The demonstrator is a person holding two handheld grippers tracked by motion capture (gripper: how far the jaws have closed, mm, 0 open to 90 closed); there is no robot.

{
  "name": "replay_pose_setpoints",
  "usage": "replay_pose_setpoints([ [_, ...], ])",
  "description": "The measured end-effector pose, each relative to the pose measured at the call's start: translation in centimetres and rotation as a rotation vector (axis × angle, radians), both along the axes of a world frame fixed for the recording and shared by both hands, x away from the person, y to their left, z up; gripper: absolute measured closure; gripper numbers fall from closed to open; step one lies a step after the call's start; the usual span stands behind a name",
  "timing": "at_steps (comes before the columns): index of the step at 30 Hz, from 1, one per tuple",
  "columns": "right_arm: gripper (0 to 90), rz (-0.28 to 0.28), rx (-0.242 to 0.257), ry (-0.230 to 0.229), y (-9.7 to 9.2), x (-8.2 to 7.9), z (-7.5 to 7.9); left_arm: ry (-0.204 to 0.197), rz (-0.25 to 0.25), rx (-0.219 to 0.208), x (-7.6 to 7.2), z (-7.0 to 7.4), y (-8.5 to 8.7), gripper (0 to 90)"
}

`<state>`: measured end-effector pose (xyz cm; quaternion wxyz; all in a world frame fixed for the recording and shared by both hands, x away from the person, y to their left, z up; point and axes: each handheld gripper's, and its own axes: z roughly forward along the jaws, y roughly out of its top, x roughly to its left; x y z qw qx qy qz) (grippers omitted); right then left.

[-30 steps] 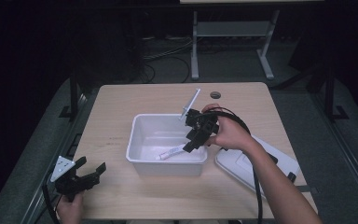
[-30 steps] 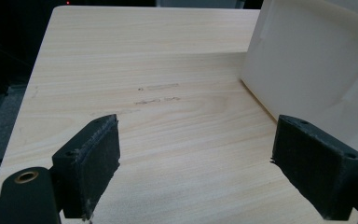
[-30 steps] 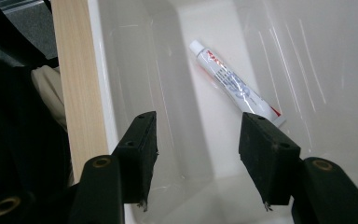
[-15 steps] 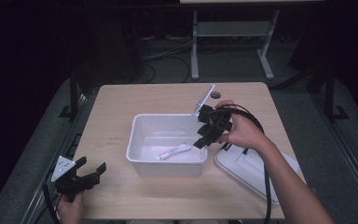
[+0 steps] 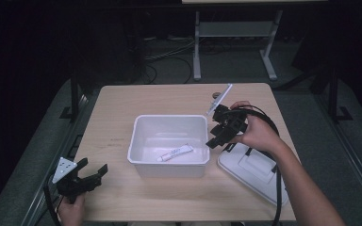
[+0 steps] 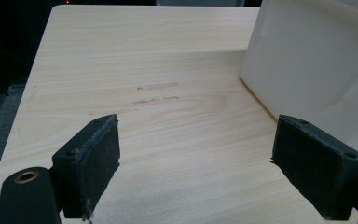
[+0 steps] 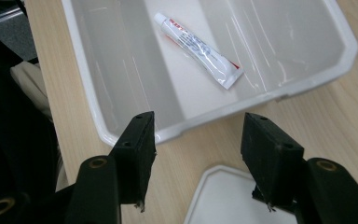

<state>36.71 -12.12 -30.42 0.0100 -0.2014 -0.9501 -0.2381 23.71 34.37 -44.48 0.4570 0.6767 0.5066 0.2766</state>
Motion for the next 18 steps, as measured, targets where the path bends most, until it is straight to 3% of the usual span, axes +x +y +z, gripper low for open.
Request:
replay_pose_setpoints([
  [18, 44.2, -0.075, -0.001, 0.001, -3.6, -0.4, -0.3, -0.001, 0.0, 0.005, 0.0, 0.0, -0.1, 14.0],
])
